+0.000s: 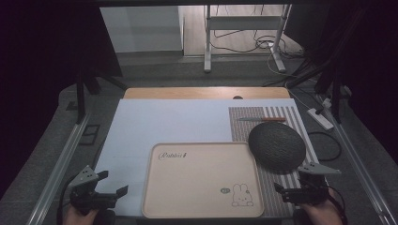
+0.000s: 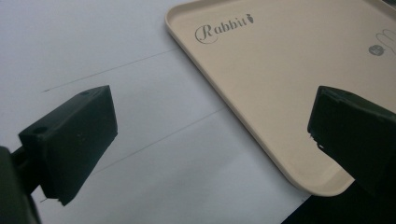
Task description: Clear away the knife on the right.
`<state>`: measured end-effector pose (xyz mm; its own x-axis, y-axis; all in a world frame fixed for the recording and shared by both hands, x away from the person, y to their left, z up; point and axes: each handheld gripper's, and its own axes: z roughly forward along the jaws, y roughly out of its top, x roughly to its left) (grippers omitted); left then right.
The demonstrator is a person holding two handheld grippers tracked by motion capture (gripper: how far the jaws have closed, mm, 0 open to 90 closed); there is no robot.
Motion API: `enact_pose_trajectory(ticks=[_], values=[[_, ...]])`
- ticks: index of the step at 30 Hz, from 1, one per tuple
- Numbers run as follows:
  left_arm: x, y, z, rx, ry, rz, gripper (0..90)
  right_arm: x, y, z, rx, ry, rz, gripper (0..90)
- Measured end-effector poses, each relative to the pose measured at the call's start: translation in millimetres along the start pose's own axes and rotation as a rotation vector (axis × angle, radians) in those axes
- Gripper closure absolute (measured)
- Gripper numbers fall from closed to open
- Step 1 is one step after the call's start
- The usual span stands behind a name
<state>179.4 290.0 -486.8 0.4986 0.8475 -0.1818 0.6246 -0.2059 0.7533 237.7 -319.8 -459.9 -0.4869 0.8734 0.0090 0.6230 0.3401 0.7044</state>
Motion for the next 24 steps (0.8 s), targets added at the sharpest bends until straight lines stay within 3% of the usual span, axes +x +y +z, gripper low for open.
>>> enact_pose_trajectory(ticks=[10,24], values=[[0.1,-0.1,0.2,0.002,0.002,-0.003,1.5,0.9,1.0,2.0,0.026,0.007,-0.012,0.0],[-1.7,0.5,1.2,0.012,0.015,0.007,1.3,-0.3,4.0,0.6,0.009,0.014,-0.023,0.0]])
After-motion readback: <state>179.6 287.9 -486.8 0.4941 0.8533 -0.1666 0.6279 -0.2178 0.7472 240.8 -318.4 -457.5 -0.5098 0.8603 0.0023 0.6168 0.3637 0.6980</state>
